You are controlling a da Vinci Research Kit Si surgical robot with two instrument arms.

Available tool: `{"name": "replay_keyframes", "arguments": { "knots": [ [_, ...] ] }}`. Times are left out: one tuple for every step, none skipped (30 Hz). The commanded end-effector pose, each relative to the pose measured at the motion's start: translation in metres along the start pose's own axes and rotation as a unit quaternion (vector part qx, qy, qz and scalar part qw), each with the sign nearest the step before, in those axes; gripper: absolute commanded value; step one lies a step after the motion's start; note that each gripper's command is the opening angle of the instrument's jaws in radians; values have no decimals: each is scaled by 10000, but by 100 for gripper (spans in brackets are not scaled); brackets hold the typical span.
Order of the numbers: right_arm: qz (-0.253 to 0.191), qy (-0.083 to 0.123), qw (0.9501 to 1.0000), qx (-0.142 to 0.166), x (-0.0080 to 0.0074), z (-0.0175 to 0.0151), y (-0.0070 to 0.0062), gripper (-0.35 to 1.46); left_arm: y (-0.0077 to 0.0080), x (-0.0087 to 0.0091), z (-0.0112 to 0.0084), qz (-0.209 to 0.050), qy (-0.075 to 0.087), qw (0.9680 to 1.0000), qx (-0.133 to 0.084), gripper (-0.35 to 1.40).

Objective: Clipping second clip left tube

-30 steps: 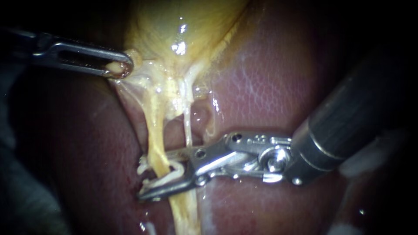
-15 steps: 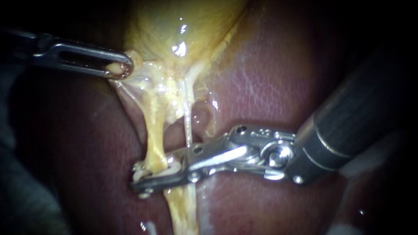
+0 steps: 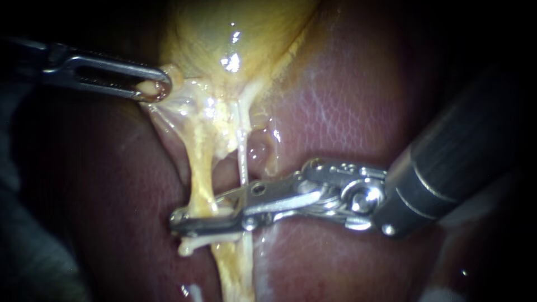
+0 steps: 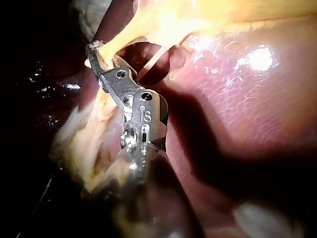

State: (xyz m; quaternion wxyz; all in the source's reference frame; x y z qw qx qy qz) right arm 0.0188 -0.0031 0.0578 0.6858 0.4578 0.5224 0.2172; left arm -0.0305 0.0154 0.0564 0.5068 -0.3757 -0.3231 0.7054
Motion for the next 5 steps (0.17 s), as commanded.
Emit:
{"name": "replay_keyframes", "arguments": {
  "knots": [
    [-6, 5, 10000, -11, -1, 0, 0, -35, 0, 0, 0, -3, 1, 10000, 4, -35],
    [51, 5, 10000, -11, -1, 1, 0, -35, 0, 0, 0, -3, 1, 10000, 4, -35],
    [78, 4, 10000, -12, -2, 1, 0, -35, 0, 0, 0, -3, 1, 10000, 3, -35],
    [76, -5, 10000, 1, -3, 1, 1, -16, 0, 0, 0, -3, 1, 10000, 3, -35],
    [74, 25, 10000, -53, -3, 1, 2, 0, 0, 0, 0, -3, 1, 10000, 4, -35]
  ]
}}
